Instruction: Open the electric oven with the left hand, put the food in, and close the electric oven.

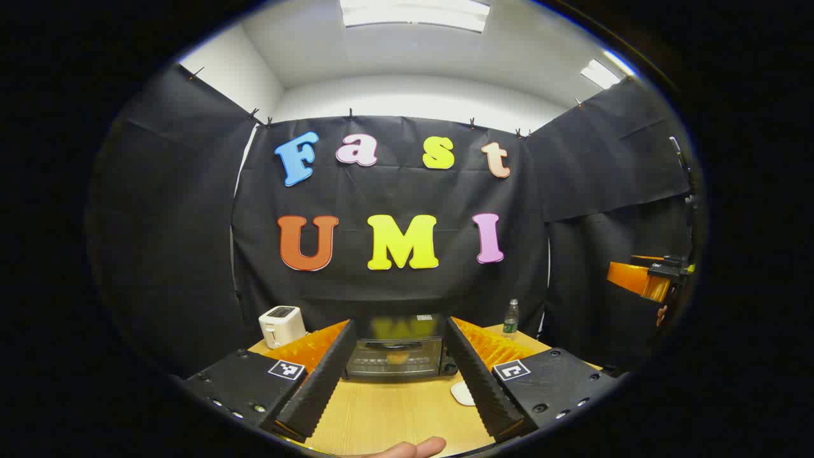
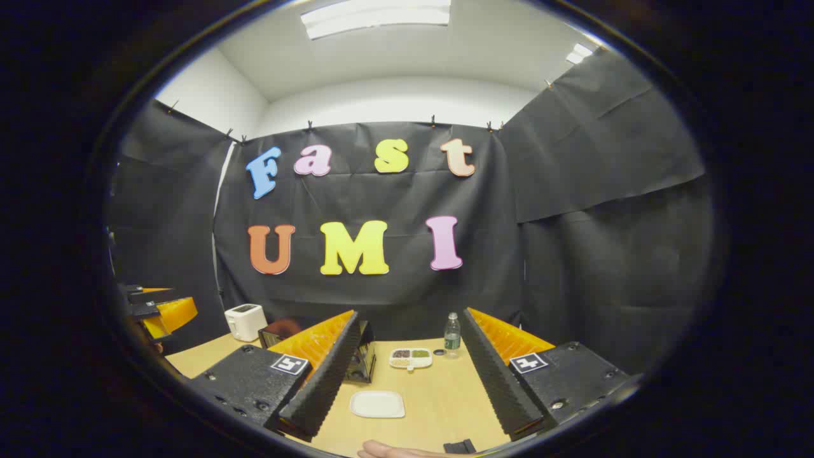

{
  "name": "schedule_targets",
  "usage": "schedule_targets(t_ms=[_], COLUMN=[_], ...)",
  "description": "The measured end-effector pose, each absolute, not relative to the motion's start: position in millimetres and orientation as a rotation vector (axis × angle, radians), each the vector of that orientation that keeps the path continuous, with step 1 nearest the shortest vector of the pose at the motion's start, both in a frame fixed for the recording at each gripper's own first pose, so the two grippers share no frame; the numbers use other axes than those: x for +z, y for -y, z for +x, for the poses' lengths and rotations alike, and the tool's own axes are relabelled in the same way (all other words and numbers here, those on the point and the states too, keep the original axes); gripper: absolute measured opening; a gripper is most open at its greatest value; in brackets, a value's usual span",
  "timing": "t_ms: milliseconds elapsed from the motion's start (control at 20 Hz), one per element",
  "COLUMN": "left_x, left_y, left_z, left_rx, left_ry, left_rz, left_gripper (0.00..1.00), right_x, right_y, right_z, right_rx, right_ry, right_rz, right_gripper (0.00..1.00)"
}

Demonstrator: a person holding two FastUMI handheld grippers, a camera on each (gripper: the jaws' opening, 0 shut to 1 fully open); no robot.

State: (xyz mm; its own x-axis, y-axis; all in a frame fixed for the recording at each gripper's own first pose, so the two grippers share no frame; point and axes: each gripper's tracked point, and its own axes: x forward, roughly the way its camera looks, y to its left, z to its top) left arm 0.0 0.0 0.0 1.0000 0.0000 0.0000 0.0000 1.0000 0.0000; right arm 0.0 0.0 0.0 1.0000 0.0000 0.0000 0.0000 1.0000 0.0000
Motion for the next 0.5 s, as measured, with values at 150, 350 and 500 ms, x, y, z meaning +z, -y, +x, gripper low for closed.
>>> schedule_targets(t_ms=[150, 350, 500], left_x=[-1.0, -4.0, -14.2], left_y=[7.7, 6.7, -2.0], left_z=[-1.3, -0.2, -0.6], left_rx=[-0.034, -0.033, 0.000], left_ry=[0.001, -0.003, -0.021], left_rz=[-0.005, -0.007, -0.018], left_gripper=[0.82, 0.82, 0.92], right_x=[-1.2, -4.5, -8.4], right_y=[-1.1, -1.5, -1.4], right_z=[-2.6, -2.1, -7.0], right_rx=[0.018, 0.032, 0.044], right_ry=[-0.002, -0.002, 0.015], right_rz=[0.006, 0.016, 0.031], right_gripper=[0.98, 0.98, 0.98])
